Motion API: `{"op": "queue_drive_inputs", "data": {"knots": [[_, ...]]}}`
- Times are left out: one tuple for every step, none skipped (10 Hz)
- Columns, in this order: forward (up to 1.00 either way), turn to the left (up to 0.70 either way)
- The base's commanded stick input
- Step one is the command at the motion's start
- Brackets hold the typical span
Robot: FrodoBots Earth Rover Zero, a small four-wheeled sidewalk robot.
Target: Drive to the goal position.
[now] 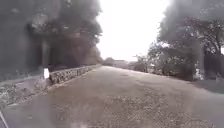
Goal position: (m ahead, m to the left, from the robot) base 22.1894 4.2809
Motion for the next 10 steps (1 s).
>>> {"op": "queue_drive_inputs", "data": {"knots": [[0.50, 0.00], [0.50, 0.00], [0.50, 0.00], [0.50, 0.00], [0.50, 0.00], [0.50, 0.00], [0.50, 0.00], [0.50, 0.00], [0.50, 0.00], [0.50, 0.00]]}}
